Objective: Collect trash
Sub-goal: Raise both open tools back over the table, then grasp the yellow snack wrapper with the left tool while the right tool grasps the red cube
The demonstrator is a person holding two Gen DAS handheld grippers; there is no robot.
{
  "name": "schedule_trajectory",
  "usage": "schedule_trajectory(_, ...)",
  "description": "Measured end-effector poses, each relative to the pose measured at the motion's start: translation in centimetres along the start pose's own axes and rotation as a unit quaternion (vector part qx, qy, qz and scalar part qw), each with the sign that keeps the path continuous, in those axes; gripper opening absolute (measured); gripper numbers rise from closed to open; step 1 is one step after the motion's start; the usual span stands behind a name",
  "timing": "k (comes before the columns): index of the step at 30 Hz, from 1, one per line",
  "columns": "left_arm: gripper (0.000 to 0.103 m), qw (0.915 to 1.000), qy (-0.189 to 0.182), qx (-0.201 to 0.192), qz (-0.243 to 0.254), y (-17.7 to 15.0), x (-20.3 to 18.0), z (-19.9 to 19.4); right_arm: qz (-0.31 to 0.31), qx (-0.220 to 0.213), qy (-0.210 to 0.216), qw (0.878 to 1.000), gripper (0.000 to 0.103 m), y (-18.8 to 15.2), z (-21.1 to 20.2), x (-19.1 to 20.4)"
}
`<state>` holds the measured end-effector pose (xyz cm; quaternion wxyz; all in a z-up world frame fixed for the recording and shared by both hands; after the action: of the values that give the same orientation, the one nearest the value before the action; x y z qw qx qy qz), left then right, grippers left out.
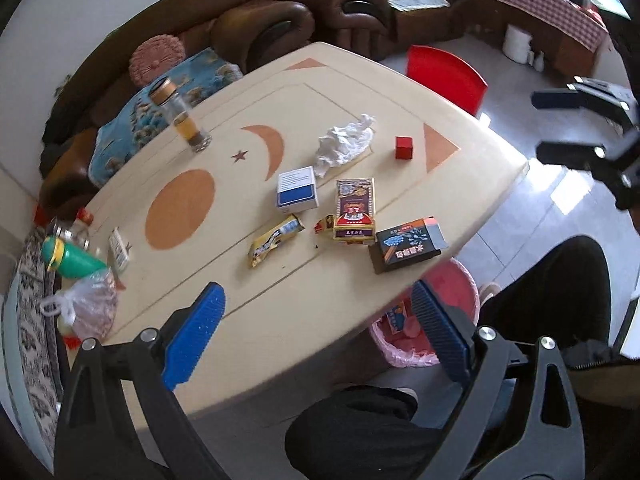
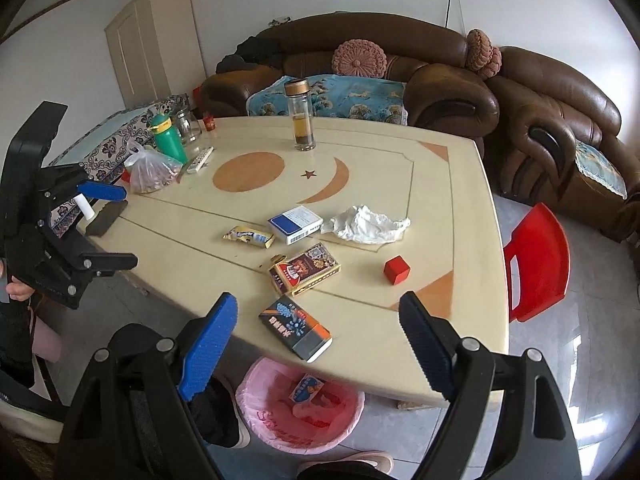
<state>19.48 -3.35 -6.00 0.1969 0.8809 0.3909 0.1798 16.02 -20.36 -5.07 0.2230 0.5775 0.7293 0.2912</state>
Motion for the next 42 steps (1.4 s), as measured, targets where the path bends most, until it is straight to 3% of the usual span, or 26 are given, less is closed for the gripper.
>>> schedule_trajectory(29,0.092,0.9964,-0.03,0.075,0.025,1.7,1.2,10.6,0.03,0.049,0.002,0.998,0.081,1.0,8.0,-5.3)
schedule_trajectory(42,0.092,0.99,-0.044,0.131,0.028,1.1,2.9,18.2,0.045,0.083,0.002,0.996,0.081,0.3,13.6,-8.3)
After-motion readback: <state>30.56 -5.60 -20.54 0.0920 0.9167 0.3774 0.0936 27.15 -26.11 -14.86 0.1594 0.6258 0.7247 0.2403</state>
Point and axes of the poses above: each gripper's, at about its wrist camera, not at the fingertips, and z roughly the way its jaws point, x to its left, y to its top, the point moved 9 cm from there along z, roughly the way its jaws point, and after that the axes turned 6 degrees about -z, right-handed, at the moved point
